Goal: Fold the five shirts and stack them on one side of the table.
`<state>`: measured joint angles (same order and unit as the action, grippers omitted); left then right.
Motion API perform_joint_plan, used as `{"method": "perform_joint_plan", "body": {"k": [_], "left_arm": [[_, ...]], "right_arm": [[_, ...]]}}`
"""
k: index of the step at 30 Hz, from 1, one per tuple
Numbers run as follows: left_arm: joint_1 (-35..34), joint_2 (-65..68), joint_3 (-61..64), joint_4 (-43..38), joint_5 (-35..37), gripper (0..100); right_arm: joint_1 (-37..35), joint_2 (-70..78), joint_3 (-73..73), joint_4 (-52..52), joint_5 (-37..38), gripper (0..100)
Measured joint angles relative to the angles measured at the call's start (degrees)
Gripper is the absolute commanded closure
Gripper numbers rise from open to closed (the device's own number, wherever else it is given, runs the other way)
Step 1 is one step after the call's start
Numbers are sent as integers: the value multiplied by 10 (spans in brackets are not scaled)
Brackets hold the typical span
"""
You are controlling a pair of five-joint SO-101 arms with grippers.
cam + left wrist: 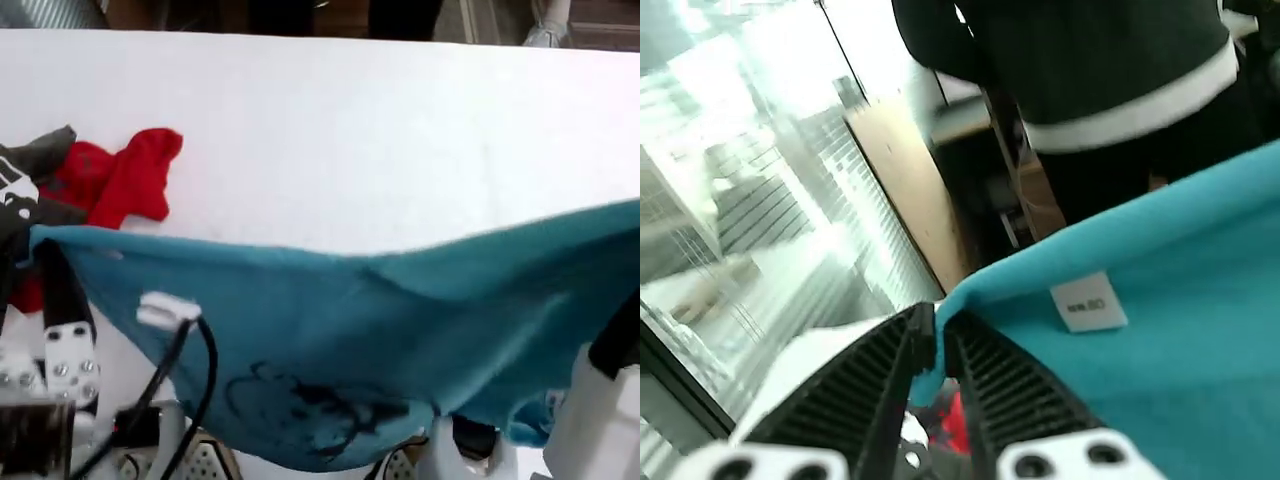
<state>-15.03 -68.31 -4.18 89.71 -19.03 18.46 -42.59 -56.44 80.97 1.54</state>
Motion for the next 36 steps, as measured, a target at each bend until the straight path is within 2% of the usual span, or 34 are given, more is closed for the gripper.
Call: {"method": "perform_joint_plan", "body": {"k": [25,31,36], "left_arm": [[0,-34,33,-4,0,976],[0,-35,120,-47,0,976],[0,-34,233,-145,0,976]], "right_arm": [[-1,-2,16,2,0,978],[-11,21,73,0,0,978],[-42,64,132,-22,0,978]]}}
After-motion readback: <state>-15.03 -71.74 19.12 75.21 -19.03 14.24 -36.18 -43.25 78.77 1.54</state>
